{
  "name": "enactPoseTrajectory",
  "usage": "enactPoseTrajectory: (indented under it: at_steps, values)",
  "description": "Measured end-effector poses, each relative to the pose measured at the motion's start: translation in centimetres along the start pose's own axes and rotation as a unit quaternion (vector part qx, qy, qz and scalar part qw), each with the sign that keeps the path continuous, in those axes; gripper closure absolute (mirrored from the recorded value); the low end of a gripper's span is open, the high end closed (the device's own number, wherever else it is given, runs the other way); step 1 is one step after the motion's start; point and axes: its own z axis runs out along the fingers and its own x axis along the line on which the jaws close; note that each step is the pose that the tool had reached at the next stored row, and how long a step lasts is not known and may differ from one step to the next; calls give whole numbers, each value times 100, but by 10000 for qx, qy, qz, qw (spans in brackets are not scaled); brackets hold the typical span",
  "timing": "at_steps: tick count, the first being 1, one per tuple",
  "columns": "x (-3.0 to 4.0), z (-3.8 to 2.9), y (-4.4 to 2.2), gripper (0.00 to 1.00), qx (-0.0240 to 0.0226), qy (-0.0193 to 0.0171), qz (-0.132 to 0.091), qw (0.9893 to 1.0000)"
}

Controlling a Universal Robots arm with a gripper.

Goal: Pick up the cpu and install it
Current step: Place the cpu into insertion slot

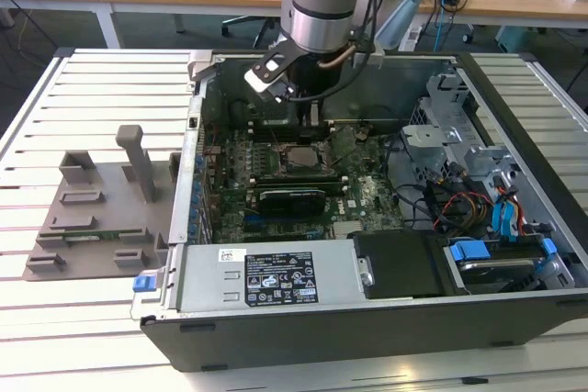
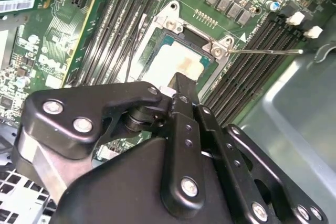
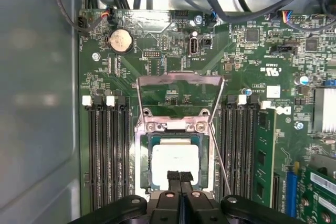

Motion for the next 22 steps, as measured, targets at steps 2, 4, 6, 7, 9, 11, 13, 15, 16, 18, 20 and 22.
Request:
enactPoseTrajectory:
  at_steps: [2, 4, 6, 7, 9, 11, 13, 15, 16, 18, 20, 22]
  values:
    - [-1, -49, -2, 89, 0, 0, 0, 10000]
    - [-2, -86, -3, 89, 0, 0, 0, 10000]
    - [-4, -143, -5, 89, 0, 0, 0, 10000]
    - [-4, -162, -6, 89, 0, 0, 0, 10000]
    - [-5, -191, -7, 89, 0, 0, 0, 10000]
    - [-6, -215, -8, 89, 0, 0, 0, 10000]
    - [-7, -244, -9, 89, 0, 0, 0, 10000]
    - [-7, -266, -10, 89, 0, 0, 0, 10000]
    - [-8, -291, -10, 89, 0, 0, 0, 10000]
    - [-9, -344, -12, 89, 0, 1, 0, 10000]
    - [-11, -391, -14, 89, 0, 0, 0, 10000]
    - [-12, -424, -15, 89, 0, 0, 0, 10000]
